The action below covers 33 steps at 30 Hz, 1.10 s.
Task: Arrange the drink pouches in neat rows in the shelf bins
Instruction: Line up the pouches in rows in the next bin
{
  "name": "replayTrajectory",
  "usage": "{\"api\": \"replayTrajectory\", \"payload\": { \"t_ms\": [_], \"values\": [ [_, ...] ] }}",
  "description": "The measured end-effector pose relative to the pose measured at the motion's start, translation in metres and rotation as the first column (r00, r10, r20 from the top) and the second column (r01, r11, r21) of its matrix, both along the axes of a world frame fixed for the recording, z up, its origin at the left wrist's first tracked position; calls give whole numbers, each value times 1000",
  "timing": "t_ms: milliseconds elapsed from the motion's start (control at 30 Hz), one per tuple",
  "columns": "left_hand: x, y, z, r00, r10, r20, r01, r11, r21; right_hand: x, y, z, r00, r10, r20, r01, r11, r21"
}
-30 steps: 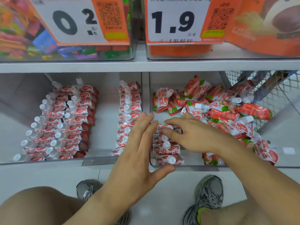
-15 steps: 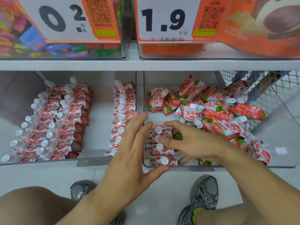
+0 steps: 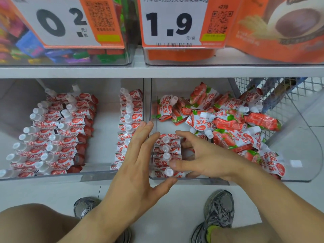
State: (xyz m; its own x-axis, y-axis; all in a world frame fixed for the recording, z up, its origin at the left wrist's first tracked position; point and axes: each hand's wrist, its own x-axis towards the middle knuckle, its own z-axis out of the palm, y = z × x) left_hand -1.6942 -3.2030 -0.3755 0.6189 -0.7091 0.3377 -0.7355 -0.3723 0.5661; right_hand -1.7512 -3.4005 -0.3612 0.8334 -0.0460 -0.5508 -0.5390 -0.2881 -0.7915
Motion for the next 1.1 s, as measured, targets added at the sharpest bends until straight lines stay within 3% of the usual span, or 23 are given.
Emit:
{"api": "replayTrajectory", "payload": {
  "t_ms": [67, 200, 267, 367, 467, 633, 800, 1100],
  "values": [
    [0, 1, 0, 1000, 0, 5, 0, 1000, 3, 2, -10, 8, 996, 75, 37, -62, 962, -266],
    [1, 3, 0, 999, -3, 38, 2, 999, 35, 34, -24, 20, 912, -111, 396, 296, 846, -443],
    [2, 3, -1, 999, -11, 46, 9, 999, 45, 62, -29, 10, 867, 4, 498, 337, 732, -592],
    [3, 4, -1, 999, -8, 48, 6, 999, 47, 105, -37, -18, 902, 235, 362, 152, 612, -776],
    [3, 4, -1, 999, -13, 40, 12, 999, 37, 126, -43, -31, 922, 327, 208, 4, 528, -849],
    [4, 4, -3, 998, -27, 48, 25, 999, 38, 125, -47, -21, 881, 327, 343, 108, 565, -818],
    [4, 5, -3, 998, -38, 40, 37, 999, 25, 102, -37, -5, 846, 424, 322, -10, 617, -787],
    [3, 4, -3, 998, -25, 49, 23, 999, 48, 75, -30, -10, 914, 347, 210, -126, 735, -667]
  ]
}}
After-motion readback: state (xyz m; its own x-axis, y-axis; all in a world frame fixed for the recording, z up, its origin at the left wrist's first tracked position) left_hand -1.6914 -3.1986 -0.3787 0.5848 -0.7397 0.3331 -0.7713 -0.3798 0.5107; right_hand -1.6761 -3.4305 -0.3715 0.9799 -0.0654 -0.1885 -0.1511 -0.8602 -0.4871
